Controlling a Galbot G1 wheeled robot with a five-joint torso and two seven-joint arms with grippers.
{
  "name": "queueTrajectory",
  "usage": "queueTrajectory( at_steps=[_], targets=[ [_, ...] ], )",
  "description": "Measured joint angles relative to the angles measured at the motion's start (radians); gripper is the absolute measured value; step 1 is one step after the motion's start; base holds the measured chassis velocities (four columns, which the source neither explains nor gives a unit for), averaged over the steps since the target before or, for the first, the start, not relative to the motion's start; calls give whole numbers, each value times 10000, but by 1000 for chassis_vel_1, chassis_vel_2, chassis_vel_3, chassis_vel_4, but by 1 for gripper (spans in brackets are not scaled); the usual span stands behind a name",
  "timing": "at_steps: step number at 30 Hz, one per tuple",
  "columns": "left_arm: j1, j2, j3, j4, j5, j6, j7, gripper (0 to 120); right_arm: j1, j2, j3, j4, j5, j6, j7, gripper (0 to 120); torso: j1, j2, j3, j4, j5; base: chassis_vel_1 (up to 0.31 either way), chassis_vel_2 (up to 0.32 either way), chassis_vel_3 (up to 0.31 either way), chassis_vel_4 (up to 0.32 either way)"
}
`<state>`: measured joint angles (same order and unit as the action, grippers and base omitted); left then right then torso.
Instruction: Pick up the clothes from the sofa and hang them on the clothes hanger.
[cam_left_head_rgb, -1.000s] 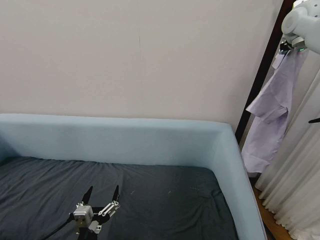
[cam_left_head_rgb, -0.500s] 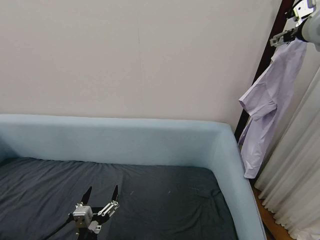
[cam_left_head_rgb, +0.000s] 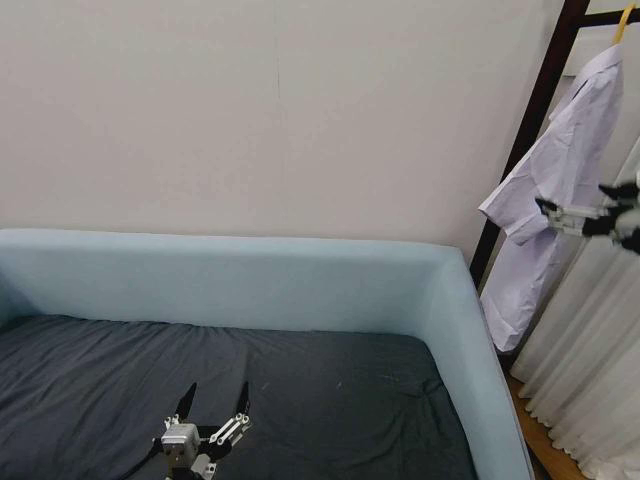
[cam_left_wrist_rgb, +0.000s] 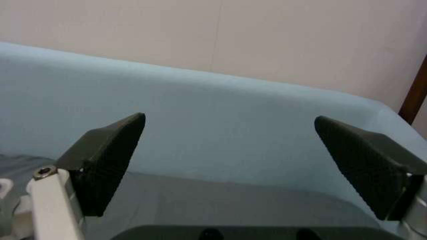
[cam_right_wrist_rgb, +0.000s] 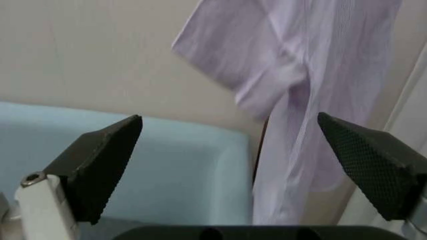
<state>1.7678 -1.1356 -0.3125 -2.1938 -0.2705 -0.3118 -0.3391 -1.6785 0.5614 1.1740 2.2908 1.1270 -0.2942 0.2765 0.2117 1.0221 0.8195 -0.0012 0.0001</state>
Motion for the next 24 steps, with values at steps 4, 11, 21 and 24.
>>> queueTrajectory(
  at_steps=[4, 11, 21, 24],
  targets=[
    [69, 1, -68, 22, 23, -87, 50, 100, -425, 2752, -562, 835, -1610, 354, -778, 100, 0, 1, -1, 1, -12, 0, 0, 0, 0],
    [-6, 102, -86, 306, 40, -225, 130, 100, -1733, 7546, -1929, 884, -6429, 3320, -2627, 100, 0, -1, 0, 0, -12, 0, 0, 0, 0],
    [-274, 172, -118, 792, -52, -332, 182, 100, -2296, 9229, -2676, -151, -8544, 5874, -3612, 100, 1, -2, 1, 1, -11, 0, 0, 0, 0],
    [-271, 107, -60, 837, -2, -386, 191, 100, -2385, 9437, -2802, -496, -8833, 6550, -3993, 100, 1, -2, 1, 2, -11, 0, 0, 0, 0]
  ],
)
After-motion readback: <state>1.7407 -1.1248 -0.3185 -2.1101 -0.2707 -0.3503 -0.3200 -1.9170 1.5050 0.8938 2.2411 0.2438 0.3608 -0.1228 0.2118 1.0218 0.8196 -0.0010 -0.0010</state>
